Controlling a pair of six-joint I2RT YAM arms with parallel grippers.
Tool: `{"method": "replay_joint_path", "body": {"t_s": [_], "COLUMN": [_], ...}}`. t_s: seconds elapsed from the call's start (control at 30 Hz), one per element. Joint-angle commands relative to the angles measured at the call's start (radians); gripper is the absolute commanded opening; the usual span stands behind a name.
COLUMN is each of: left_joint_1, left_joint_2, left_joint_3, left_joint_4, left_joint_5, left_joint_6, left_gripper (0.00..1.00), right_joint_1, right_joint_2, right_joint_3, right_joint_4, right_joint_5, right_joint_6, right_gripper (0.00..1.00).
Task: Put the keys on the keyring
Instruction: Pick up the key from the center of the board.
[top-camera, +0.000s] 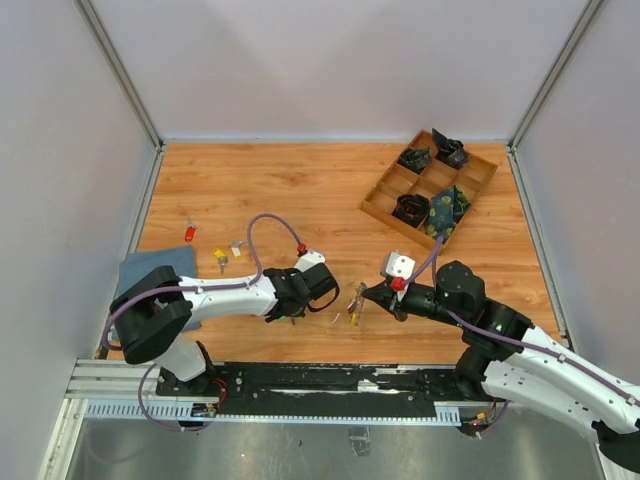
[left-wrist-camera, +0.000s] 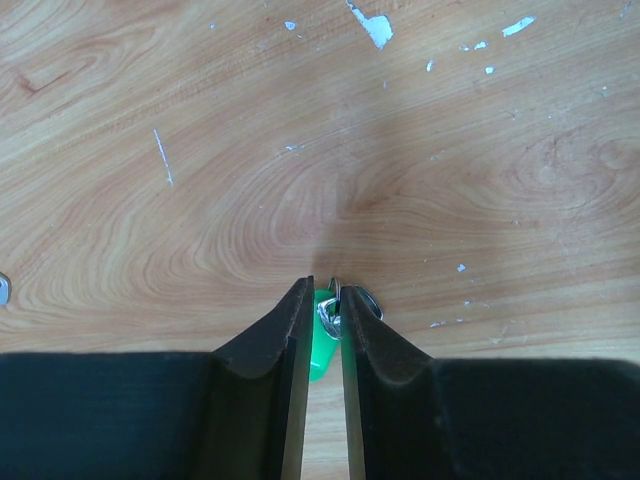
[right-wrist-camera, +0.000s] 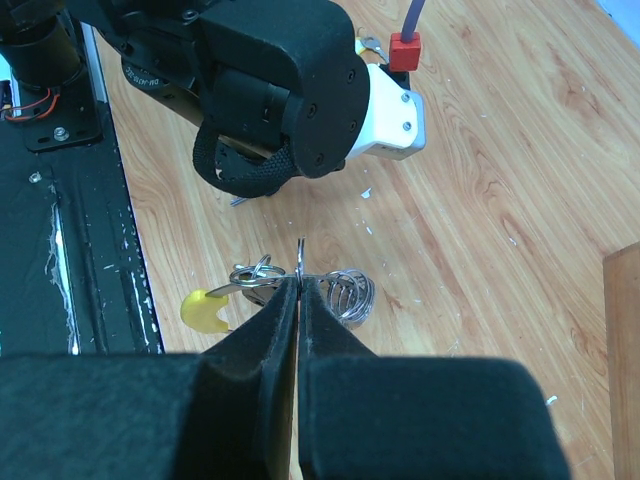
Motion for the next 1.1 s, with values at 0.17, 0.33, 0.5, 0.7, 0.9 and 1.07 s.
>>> {"method": "replay_joint_path", "body": {"t_s": [0.17,0.33,0.5,0.7,0.9,1.07], "left_joint_1": [0.007,0.007,0.006,0.005,0.005,0.005], "left_joint_2": [0.017,-0.010,-0.119,-0.346,-0.557,-0.676], "left_joint_3": [0.005,0.018,0.024,-0.017,-0.082,-0.131], "left_joint_4": [0.016,0.003,0.047,0.220,0.405,0.495], "left_joint_5": [-0.001,-0.006,0.001,0.102,0.276,0.429], "left_joint_6": [-0.003,0.001,0.043,0.159,0.278,0.362], "left_gripper": [0.15,0.00,0.01,0.01,0.01,0.01], "right_joint_1": [0.003,0.003,0.002,0.003,0.003,0.002], "right_joint_2": [-0.003,-0.008,0.005,0.066,0.093,0.109], "right_joint_3": [-0.007,0.005,0.074,0.102,0.126,0.162], "right_joint_4": [0.043,0.029,-0.097,-0.138,-0.104,-0.060], "right_joint_5": [-0.022,-0.005,0.065,-0.044,-0.127,-0.186], "right_joint_6": [0.013,0.014,0.025,0.029,0.031,0.058], "right_gripper": [0.01,0.01,0.01,0.00,0.01,0.01]}}
